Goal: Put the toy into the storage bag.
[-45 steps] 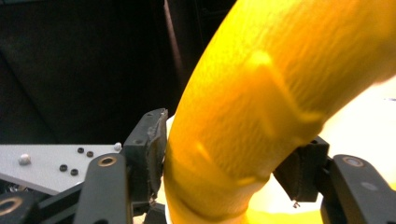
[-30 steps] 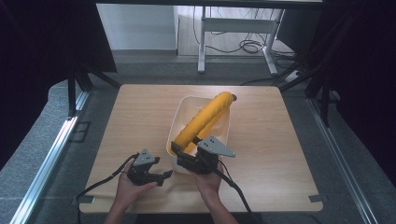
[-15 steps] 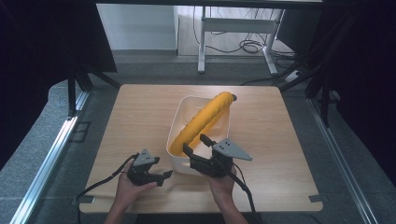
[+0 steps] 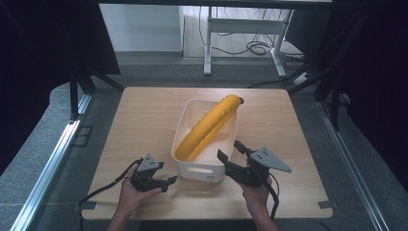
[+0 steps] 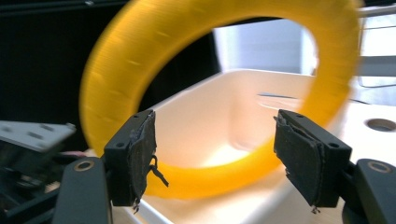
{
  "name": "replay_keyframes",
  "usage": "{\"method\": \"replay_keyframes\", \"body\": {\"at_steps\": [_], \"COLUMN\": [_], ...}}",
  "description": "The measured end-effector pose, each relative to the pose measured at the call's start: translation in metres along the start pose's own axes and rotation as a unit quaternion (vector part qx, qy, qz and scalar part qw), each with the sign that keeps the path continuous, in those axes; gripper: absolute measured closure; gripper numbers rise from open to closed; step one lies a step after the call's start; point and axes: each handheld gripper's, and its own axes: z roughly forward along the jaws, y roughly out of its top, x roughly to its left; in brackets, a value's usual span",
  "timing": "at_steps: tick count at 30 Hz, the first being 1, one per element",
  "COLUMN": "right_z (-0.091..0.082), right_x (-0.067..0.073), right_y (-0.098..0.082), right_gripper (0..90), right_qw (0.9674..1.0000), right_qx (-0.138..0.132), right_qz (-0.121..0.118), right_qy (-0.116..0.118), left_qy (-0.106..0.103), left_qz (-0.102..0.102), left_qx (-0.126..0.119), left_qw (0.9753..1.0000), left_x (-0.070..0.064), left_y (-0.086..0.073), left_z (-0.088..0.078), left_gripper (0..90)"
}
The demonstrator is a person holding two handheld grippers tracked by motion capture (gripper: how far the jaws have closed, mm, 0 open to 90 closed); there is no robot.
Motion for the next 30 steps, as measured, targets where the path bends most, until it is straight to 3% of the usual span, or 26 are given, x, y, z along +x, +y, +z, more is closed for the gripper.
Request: {"method": "replay_keyframes", "body": {"at_steps": [4, 5, 6, 8, 9, 10, 14, 21, 27, 30], "right_z": [-0.008, -0.011, -0.011, -0.015, -0.015, -0.015, -0.014, -0.012, -0.012, -0.009], "right_x": [-0.021, -0.033, -0.033, -0.050, -0.050, -0.060, -0.076, -0.087, -0.087, -0.091], "right_y": [-0.006, -0.009, -0.009, -0.013, -0.013, -0.017, -0.025, -0.032, -0.034, -0.038], "right_gripper": [30.2, 30.2, 30.2, 30.3, 30.3, 30.3, 30.4, 30.5, 30.7, 30.7], "right_qw": [0.9998, 0.9993, 0.9993, 0.9984, 0.9984, 0.9981, 0.9968, 0.9951, 0.9953, 0.9942], "right_qx": [0.003, 0.011, 0.011, 0.015, 0.015, 0.025, 0.039, 0.050, 0.051, 0.065], "right_qz": [0.007, 0.000, 0.000, -0.007, -0.007, 0.000, 0.013, 0.023, 0.013, 0.009], "right_qy": [-0.019, -0.036, -0.036, -0.054, -0.054, -0.056, -0.069, -0.082, -0.081, -0.085], "left_qy": [0.002, 0.003, 0.003, 0.004, 0.004, 0.005, 0.004, 0.004, 0.004, 0.005], "left_qz": [0.003, 0.003, 0.003, 0.004, 0.004, 0.005, 0.007, 0.008, 0.008, 0.009], "left_qx": [0.003, 0.004, 0.004, 0.004, 0.004, 0.004, 0.008, 0.008, 0.009, 0.012], "left_qw": [1.0000, 1.0000, 1.0000, 1.0000, 1.0000, 1.0000, 0.9999, 0.9999, 0.9999, 0.9999], "left_x": [0.000, 0.000, 0.000, 0.001, 0.001, 0.001, 0.000, 0.001, 0.001, 0.001], "left_y": [0.000, 0.000, 0.000, 0.000, 0.000, 0.000, -0.001, -0.001, -0.001, -0.001], "left_z": [0.000, 0.000, 0.000, 0.000, 0.000, 0.000, 0.002, 0.002, 0.003, 0.004], "left_gripper": [23.9, 23.9, 23.8, 23.8, 23.9, 23.8, 23.8, 23.8, 23.7, 23.6]}}
